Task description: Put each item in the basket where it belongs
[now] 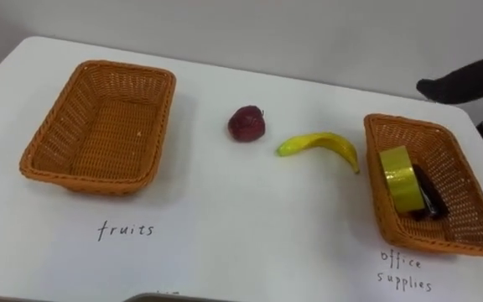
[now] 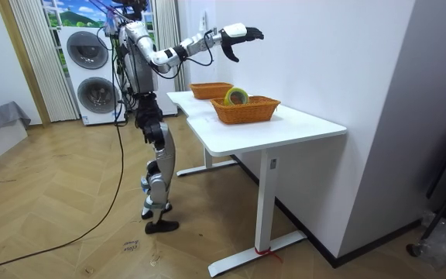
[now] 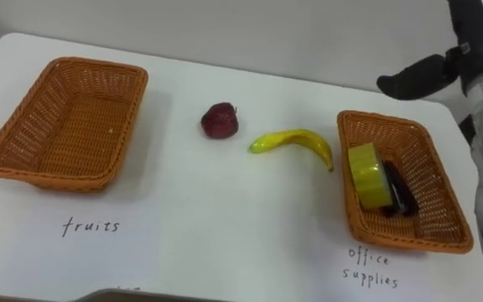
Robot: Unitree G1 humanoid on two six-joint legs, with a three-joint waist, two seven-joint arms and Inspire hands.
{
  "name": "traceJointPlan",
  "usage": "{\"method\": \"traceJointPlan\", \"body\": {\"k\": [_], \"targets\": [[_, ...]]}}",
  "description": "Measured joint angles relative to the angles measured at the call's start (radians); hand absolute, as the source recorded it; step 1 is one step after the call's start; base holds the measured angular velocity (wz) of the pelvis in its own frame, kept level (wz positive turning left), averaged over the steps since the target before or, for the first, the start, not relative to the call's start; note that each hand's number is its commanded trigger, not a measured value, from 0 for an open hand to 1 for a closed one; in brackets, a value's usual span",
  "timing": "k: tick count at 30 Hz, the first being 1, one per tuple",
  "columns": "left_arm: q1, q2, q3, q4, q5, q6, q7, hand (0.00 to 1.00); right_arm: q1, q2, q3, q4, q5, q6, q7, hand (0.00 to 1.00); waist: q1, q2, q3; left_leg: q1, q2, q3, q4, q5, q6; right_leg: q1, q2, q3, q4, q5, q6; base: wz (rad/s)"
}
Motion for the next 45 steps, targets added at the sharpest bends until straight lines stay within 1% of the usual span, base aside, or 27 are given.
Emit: {"method": "traceJointPlan", "body": {"k": [1, 3, 4, 5, 7, 9, 11, 12, 14, 16, 17, 18, 19, 21, 24, 25, 26, 27, 31, 35, 45], "targets": [[0.000, 0.000, -0.001, 0.000, -0.001, 0.001, 0.000, 0.00, 0.000, 0.000, 0.005, 0.010, 0.000, 0.000, 0.000, 0.00, 0.002, -0.003, 0.0000, 0.001, 0.000, -0.003, 0.002, 0.000, 0.000, 0.002, 0.000, 0.000, 0.000, 0.000, 0.000, 0.13], [-0.009, 0.001, -0.001, 0.006, -0.001, 0.001, 0.000, 0.00, 0.000, -0.003, 0.033, 0.048, 0.007, 0.001, 0.002, 0.00, 0.022, -0.012, 0.0036, -0.006, 0.000, -0.002, 0.004, -0.002, 0.001, -0.003, 0.001, 0.004, -0.001, 0.000, 0.000, -0.02], [-0.011, 0.001, -0.001, 0.007, -0.001, 0.001, 0.000, 0.00, 0.000, -0.003, 0.039, 0.054, 0.011, 0.001, 0.004, 0.00, 0.026, -0.013, 0.0042, -0.011, 0.000, -0.002, 0.006, -0.003, 0.001, -0.005, 0.000, 0.005, -0.001, 0.000, 0.000, 0.00], [-0.012, 0.003, -0.001, 0.011, -0.003, 0.000, -0.001, 0.00, 0.000, -0.003, 0.053, 0.059, 0.019, 0.002, 0.008, 0.00, 0.037, -0.017, 0.0026, -0.021, 0.000, -0.002, 0.011, -0.003, 0.001, -0.013, 0.000, 0.005, -0.001, 0.000, 0.001, 0.00], [-0.011, 0.012, -0.001, 0.014, -0.004, 0.001, -0.004, 0.00, 0.000, -0.003, 0.077, 0.065, 0.027, 0.001, 0.008, 0.00, 0.050, -0.023, 0.0063, -0.026, 0.000, -0.002, 0.012, -0.003, 0.001, -0.016, 0.000, 0.004, -0.001, 0.001, 0.000, 0.00], [-0.012, 0.026, 0.000, 0.016, 0.000, 0.001, -0.004, 0.00, 0.000, -0.003, 0.103, 0.106, 0.031, 0.001, 0.008, 0.00, 0.072, -0.040, 0.0051, -0.034, 0.001, -0.001, 0.014, -0.002, 0.000, -0.022, 0.001, 0.004, -0.001, 0.001, 0.000, 0.00], [-0.014, 0.030, -0.001, 0.017, -0.001, 0.001, -0.001, 0.00, 0.000, -0.003, 0.116, 0.132, 0.032, 0.001, 0.008, 0.00, 0.083, -0.055, -0.0001, -0.056, 0.001, -0.002, 0.023, -0.002, 0.000, -0.039, 0.001, 0.001, -0.001, 0.002, -0.001, 0.04], [-0.019, 0.030, -0.001, 0.020, -0.003, 0.001, 0.000, 0.00, 0.000, -0.003, 0.119, 0.134, 0.036, 0.001, 0.008, 0.00, 0.091, -0.064, 0.0010, -0.073, 0.001, -0.003, 0.028, -0.002, 0.000, -0.052, 0.000, 0.000, -0.001, 0.004, -0.001, 0.05], [-0.030, 0.032, -0.002, 0.020, -0.006, 0.002, 0.001, 0.00, -0.002, -0.003, 0.122, 0.135, 0.037, 0.000, 0.008, 0.00, 0.095, -0.072, 0.0042, -0.096, 0.002, -0.006, 0.043, -0.003, 0.001, -0.069, 0.001, -0.001, -0.002, 0.009, 0.000, 0.04], [-0.032, 0.032, -0.005, 0.020, -0.026, 0.003, 0.001, 0.00, -0.010, -0.003, 0.137, 0.141, 0.037, 0.000, 0.007, 0.00, 0.097, -0.070, 0.0065, -0.116, 0.003, -0.006, 0.057, -0.006, 0.005, -0.083, 0.001, -0.002, -0.003, 0.014, 0.002, 0.02], [-0.044, 0.036, -0.018, 0.022, -0.040, 0.006, 0.001, 0.00, -0.021, -0.004, 0.153, 0.155, 0.042, -0.001, 0.006, 0.00, 0.096, -0.066, 0.0099, -0.128, 0.003, -0.012, 0.064, -0.009, 0.008, -0.087, 0.001, -0.004, -0.003, 0.016, 0.004, 0.13], [-0.052, 0.044, -0.029, 0.028, -0.040, 0.008, 0.001, 0.00, -0.033, -0.004, 0.173, 0.182, 0.046, -0.001, 0.005, 0.00, 0.096, -0.064, 0.0114, -0.144, 0.002, -0.021, 0.074, -0.009, 0.009, -0.095, 0.000, -0.009, -0.003, 0.019, 0.005, 0.17], [-0.062, 0.049, -0.033, 0.031, -0.040, 0.008, 0.001, 0.00, -0.034, -0.004, 0.180, 0.194, 0.046, -0.001, 0.005, 0.00, 0.096, -0.064, 0.0114, -0.151, 0.001, -0.025, 0.077, -0.009, 0.009, -0.101, -0.001, -0.011, -0.003, 0.019, 0.006, 0.16], [-0.098, 0.063, -0.043, 0.031, -0.043, 0.006, 0.001, 0.00, -0.038, -0.004, 0.207, 0.229, 0.059, -0.001, 0.005, 0.00, 0.113, -0.064, 0.0114, -0.180, 0.001, -0.028, 0.091, -0.009, 0.010, -0.124, -0.002, -0.016, -0.001, 0.022, 0.006, 0.06], [-0.128, 0.071, -0.044, 0.029, -0.066, 0.006, 0.001, 0.00, -0.070, -0.004, 0.238, 0.278, 0.057, -0.002, 0.005, 0.00, 0.121, -0.066, 0.0090, -0.213, 0.001, -0.029, 0.099, -0.006, 0.012, -0.157, -0.003, -0.023, 0.000, 0.028, 0.003, 0.00], [-0.130, 0.070, -0.046, 0.029, -0.070, 0.006, 0.001, 0.00, -0.074, -0.004, 0.238, 0.290, 0.057, -0.002, 0.005, 0.00, 0.124, -0.065, 0.0099, -0.216, 0.001, -0.029, 0.101, -0.006, 0.012, -0.159, -0.003, -0.024, 0.000, 0.028, 0.003, 0.00], [-0.130, 0.070, -0.050, 0.028, -0.083, 0.006, 0.001, 0.00, -0.083, -0.004, 0.238, 0.310, 0.056, -0.002, 0.004, 0.00, 0.127, -0.060, 0.0137, -0.218, 0.001, -0.030, 0.108, -0.006, 0.012, -0.159, -0.004, -0.029, 0.000, 0.028, 0.003, 0.04], [-0.128, 0.071, -0.054, 0.028, -0.095, 0.006, 0.002, 0.00, -0.092, -0.004, 0.239, 0.333, 0.056, -0.002, 0.000, 0.00, 0.127, -0.059, 0.0143, -0.220, 0.001, -0.031, 0.108, -0.006, 0.012, -0.161, -0.004, -0.031, 0.000, 0.028, 0.003, 0.04], [-0.124, 0.071, -0.069, 0.030, -0.117, 0.007, 0.003, 0.00, -0.112, -0.004, 0.259, 0.380, 0.056, -0.002, -0.019, 0.00, 0.129, -0.059, 0.0142, -0.234, 0.002, -0.034, 0.110, -0.006, 0.012, -0.174, -0.004, -0.035, 0.000, 0.028, 0.003, 0.01], [-0.128, 0.072, -0.073, 0.035, -0.118, 0.004, 0.016, 0.00, -0.112, -0.004, 0.268, 0.401, 0.056, -0.003, -0.023, 0.00, 0.131, -0.059, 0.0142, -0.236, 0.001, -0.039, 0.107, -0.006, 0.012, -0.175, -0.005, -0.054, 0.000, 0.028, 0.003, 0.03], [-0.127, 0.072, -0.084, 0.050, -0.118, 0.003, 0.018, 0.00, -0.112, -0.004, 0.269, 0.405, 0.042, -0.014, -0.029, 0.00, 0.132, -0.058, 0.0145, -0.234, 0.001, -0.039, 0.105, -0.006, 0.012, -0.173, -0.005, -0.054, -0.001, 0.028, 0.003, 0.00]]}}
